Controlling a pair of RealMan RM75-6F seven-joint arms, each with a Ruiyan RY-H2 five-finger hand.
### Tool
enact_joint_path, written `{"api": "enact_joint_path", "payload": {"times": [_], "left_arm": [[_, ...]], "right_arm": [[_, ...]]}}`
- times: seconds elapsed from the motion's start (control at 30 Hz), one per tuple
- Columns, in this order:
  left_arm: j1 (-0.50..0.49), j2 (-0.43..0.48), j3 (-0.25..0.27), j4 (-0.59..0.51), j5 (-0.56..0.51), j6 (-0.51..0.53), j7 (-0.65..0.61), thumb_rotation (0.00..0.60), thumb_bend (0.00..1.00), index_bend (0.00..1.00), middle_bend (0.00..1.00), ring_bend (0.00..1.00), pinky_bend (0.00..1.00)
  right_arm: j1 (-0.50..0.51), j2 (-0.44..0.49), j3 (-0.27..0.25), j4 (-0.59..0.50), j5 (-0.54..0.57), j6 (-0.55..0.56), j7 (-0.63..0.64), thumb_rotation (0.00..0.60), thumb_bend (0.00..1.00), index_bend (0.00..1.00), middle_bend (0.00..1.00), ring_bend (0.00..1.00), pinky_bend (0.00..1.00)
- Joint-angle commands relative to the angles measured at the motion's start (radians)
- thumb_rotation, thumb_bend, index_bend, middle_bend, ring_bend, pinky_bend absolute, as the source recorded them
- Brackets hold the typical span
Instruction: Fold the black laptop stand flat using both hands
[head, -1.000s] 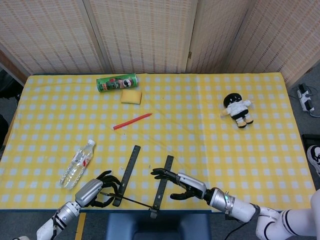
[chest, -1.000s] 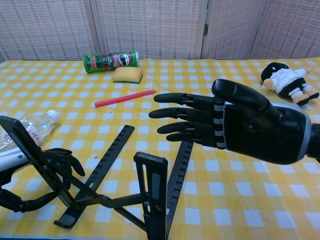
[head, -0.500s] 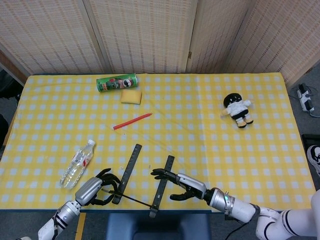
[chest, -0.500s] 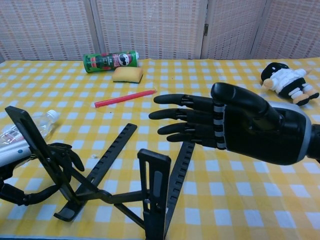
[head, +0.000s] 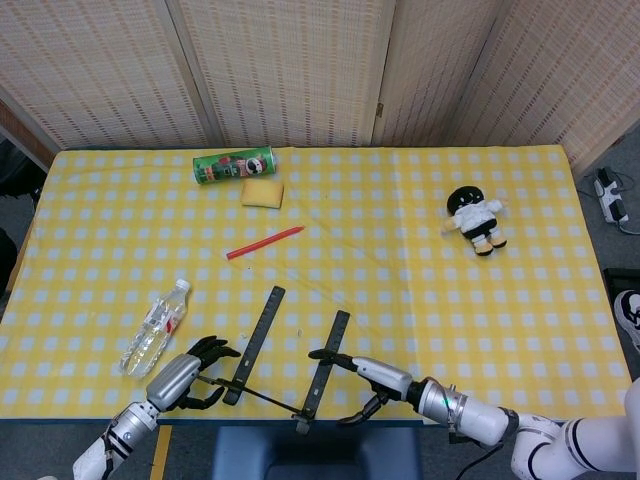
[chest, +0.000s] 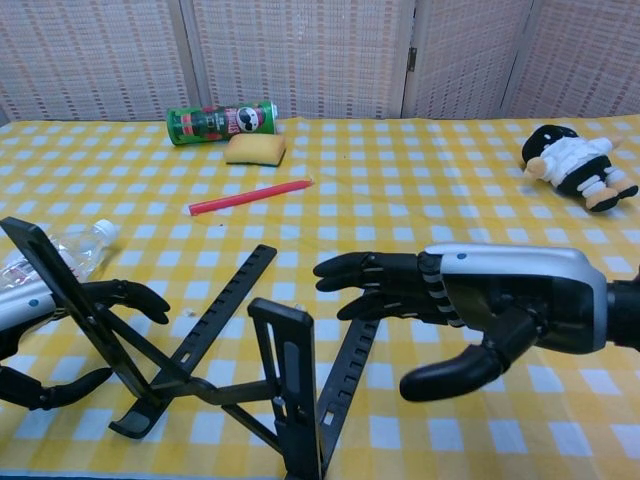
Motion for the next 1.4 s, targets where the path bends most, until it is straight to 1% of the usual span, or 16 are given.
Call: {"api": "enact_joint_path", "payload": {"times": [0.03, 0.2, 0.43, 0.63, 0.8, 1.03, 1.1, 1.27, 1.4], "left_arm": [[-0.001, 0.001, -0.001, -0.003, -0.002, -0.003, 0.003, 0.6, 0.5, 0.21, 0.24, 0.1, 0.02], [0.0, 0.002, -0.002, -0.009, 0.0, -0.002, 0.01, 0.6, 0.5, 0.21, 0.24, 0.1, 0.02], [0.002, 0.003, -0.003, -0.012, -0.003, -0.004, 0.015, 0.6, 0.5, 0.25, 0.24, 0.11, 0.02], [0.002, 0.001, -0.005, -0.012, -0.002, -0.004, 0.015, 0.6, 0.5, 0.32, 0.24, 0.12, 0.02], [0.003, -0.001, -0.007, -0.01, -0.004, -0.004, 0.015, 0.6, 0.5, 0.38, 0.24, 0.12, 0.02], [0.004, -0.002, -0.006, -0.008, -0.004, -0.004, 0.011, 0.6, 0.5, 0.46, 0.25, 0.14, 0.02], [0.005, -0.002, -0.006, -0.006, -0.004, -0.004, 0.01, 0.6, 0.5, 0.46, 0.25, 0.14, 0.02], [0.006, -0.002, -0.007, -0.004, -0.006, -0.004, 0.007, 0.6, 0.5, 0.47, 0.26, 0.14, 0.02], [0.006, -0.003, -0.01, -0.003, -0.007, -0.002, 0.005, 0.6, 0.5, 0.47, 0.26, 0.14, 0.02]], "right_arm": [[0.008, -0.002, 0.019, -0.03, 0.061, -0.083, -0.174, 0.502, 0.19, 0.0, 0.01, 0.07, 0.0], [0.007, -0.025, 0.045, -0.049, 0.103, -0.124, -0.336, 0.531, 0.19, 0.0, 0.01, 0.07, 0.0], [0.001, -0.069, 0.077, -0.066, 0.17, -0.169, -0.494, 0.543, 0.19, 0.0, 0.01, 0.07, 0.0], [-0.017, -0.125, 0.104, -0.05, 0.217, -0.17, -0.618, 0.543, 0.19, 0.0, 0.01, 0.07, 0.0], [-0.033, -0.174, 0.131, -0.027, 0.242, -0.152, -0.697, 0.542, 0.19, 0.0, 0.01, 0.07, 0.0], [-0.045, -0.234, 0.165, 0.019, 0.264, -0.13, -0.825, 0.577, 0.19, 0.0, 0.01, 0.07, 0.0], [-0.048, -0.247, 0.175, 0.032, 0.269, -0.122, -0.86, 0.579, 0.19, 0.0, 0.01, 0.07, 0.0], [-0.048, -0.262, 0.194, 0.045, 0.28, -0.119, -0.901, 0.586, 0.19, 0.0, 0.01, 0.07, 0.0], [-0.045, -0.258, 0.199, 0.037, 0.288, -0.137, -0.899, 0.589, 0.19, 0.0, 0.01, 0.07, 0.0]]}}
